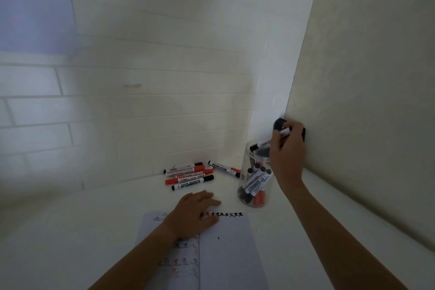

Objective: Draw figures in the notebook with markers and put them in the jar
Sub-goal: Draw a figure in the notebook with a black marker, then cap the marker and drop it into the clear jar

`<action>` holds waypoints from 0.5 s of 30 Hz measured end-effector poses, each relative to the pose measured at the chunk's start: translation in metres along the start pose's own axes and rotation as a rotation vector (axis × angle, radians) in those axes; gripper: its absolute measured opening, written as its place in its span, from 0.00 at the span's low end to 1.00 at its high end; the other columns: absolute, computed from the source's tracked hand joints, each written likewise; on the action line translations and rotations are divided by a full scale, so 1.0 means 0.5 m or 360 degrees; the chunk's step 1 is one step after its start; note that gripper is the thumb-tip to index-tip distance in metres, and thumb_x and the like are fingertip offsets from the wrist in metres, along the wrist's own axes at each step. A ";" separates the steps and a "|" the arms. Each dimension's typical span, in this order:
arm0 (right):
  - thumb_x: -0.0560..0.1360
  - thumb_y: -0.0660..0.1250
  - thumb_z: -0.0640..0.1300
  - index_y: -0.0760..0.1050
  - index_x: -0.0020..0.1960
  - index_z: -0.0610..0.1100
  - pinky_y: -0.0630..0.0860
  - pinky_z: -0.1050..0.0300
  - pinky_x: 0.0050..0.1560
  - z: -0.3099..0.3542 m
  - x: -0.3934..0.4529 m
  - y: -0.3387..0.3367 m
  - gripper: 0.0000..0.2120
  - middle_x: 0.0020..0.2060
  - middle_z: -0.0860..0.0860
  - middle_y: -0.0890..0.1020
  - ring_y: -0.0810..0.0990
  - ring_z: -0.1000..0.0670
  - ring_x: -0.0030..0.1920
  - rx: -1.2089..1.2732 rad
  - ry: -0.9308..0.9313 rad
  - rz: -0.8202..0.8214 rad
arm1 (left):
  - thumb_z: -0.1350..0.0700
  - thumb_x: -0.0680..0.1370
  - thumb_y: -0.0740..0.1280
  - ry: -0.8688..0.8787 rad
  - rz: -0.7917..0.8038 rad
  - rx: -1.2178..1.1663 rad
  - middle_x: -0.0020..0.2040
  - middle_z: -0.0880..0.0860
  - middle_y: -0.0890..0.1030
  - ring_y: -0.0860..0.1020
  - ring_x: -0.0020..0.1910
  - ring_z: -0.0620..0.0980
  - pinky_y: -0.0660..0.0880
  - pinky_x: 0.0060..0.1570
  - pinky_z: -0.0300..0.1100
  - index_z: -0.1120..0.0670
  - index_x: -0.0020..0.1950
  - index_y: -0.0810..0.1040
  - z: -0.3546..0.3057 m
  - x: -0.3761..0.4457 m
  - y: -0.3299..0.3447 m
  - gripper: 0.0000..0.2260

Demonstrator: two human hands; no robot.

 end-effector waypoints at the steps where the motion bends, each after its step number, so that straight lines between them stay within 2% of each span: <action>1: 0.82 0.65 0.41 0.70 0.58 0.43 0.73 0.65 0.34 -0.010 -0.001 0.018 0.07 0.36 0.55 0.76 0.78 0.55 0.34 -0.0099 -0.0010 0.0148 | 0.22 0.70 0.47 0.0010 -0.0016 -0.0011 0.78 0.41 0.63 0.56 0.78 0.40 0.52 0.77 0.46 0.36 0.73 0.68 -0.001 0.000 -0.002 0.36; 4: 0.84 0.61 0.46 0.73 0.54 0.44 0.78 0.57 0.32 -0.043 -0.020 0.082 0.06 0.33 0.50 0.79 0.80 0.52 0.31 -0.0404 -0.0152 0.0709 | 0.21 0.69 0.47 0.0016 -0.0039 -0.0034 0.77 0.41 0.63 0.57 0.78 0.41 0.52 0.76 0.45 0.36 0.73 0.69 -0.001 0.000 -0.002 0.37; 6: 0.84 0.52 0.54 0.75 0.43 0.44 0.79 0.50 0.34 -0.043 -0.033 0.101 0.20 0.29 0.50 0.78 0.77 0.49 0.28 -0.0643 -0.0442 0.0808 | 0.21 0.69 0.47 0.0012 -0.0035 -0.0038 0.78 0.41 0.63 0.57 0.78 0.41 0.51 0.76 0.44 0.36 0.73 0.69 -0.004 0.000 -0.004 0.38; 8: 0.81 0.44 0.60 0.73 0.35 0.45 0.76 0.54 0.35 -0.041 -0.037 0.111 0.29 0.26 0.51 0.76 0.76 0.49 0.26 -0.0767 -0.0525 0.0886 | 0.21 0.69 0.46 0.0009 -0.0032 -0.0038 0.78 0.42 0.63 0.57 0.78 0.41 0.51 0.76 0.43 0.37 0.73 0.70 -0.008 -0.001 -0.007 0.39; 9: 0.80 0.43 0.63 0.74 0.34 0.46 0.74 0.56 0.37 -0.040 -0.039 0.117 0.32 0.26 0.51 0.77 0.76 0.50 0.26 -0.0861 -0.0529 0.0961 | 0.21 0.69 0.46 0.0010 -0.0032 -0.0034 0.77 0.41 0.63 0.57 0.77 0.41 0.51 0.76 0.43 0.37 0.73 0.70 -0.010 -0.002 -0.008 0.39; 11: 0.81 0.48 0.64 0.80 0.39 0.48 0.75 0.56 0.42 -0.048 -0.046 0.124 0.30 0.30 0.52 0.81 0.79 0.51 0.30 -0.0992 -0.0529 0.1059 | 0.21 0.69 0.46 0.0010 -0.0051 -0.0044 0.77 0.41 0.64 0.58 0.76 0.39 0.53 0.76 0.44 0.38 0.72 0.71 -0.010 -0.004 -0.010 0.39; 12: 0.82 0.54 0.60 0.81 0.43 0.47 0.77 0.53 0.46 -0.052 -0.048 0.123 0.24 0.34 0.52 0.82 0.81 0.51 0.34 -0.0992 -0.0542 0.1037 | 0.21 0.69 0.46 0.0010 -0.0072 -0.0061 0.76 0.41 0.66 0.59 0.76 0.39 0.55 0.76 0.44 0.38 0.71 0.72 -0.008 -0.004 -0.011 0.38; 14: 0.80 0.66 0.51 0.80 0.52 0.45 0.79 0.47 0.53 -0.039 -0.057 0.106 0.10 0.44 0.48 0.84 0.82 0.47 0.44 -0.0970 -0.0602 0.0844 | 0.22 0.71 0.49 0.0014 -0.0114 -0.0093 0.74 0.42 0.69 0.62 0.75 0.40 0.59 0.75 0.44 0.38 0.69 0.74 -0.003 -0.002 -0.011 0.36; 15: 0.78 0.69 0.46 0.80 0.55 0.43 0.79 0.46 0.55 -0.024 -0.068 0.093 0.09 0.48 0.46 0.84 0.82 0.44 0.49 -0.0970 -0.0658 0.0701 | 0.24 0.72 0.51 0.0014 -0.0129 -0.0105 0.73 0.41 0.70 0.63 0.75 0.40 0.60 0.75 0.44 0.39 0.68 0.75 -0.001 -0.001 -0.012 0.33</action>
Point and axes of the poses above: each hand's wrist, its own x-axis towards the middle knuckle, its own y-axis out of the palm, z = x × y, the point moved 7 cm from there along x, towards the middle knuckle
